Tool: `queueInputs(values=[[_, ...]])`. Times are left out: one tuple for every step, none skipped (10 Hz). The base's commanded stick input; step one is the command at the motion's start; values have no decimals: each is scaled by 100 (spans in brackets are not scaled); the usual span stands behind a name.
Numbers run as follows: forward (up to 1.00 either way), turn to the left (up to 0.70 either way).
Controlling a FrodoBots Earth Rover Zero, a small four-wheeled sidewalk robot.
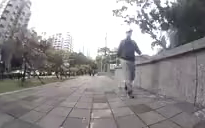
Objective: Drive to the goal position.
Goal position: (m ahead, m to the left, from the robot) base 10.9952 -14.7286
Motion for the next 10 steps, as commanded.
queueInputs(values=[[70,0],[70,0],[70,0],[70,0],[70,0],[70,0],[70,0],[70,0],[70,0],[70,0]])
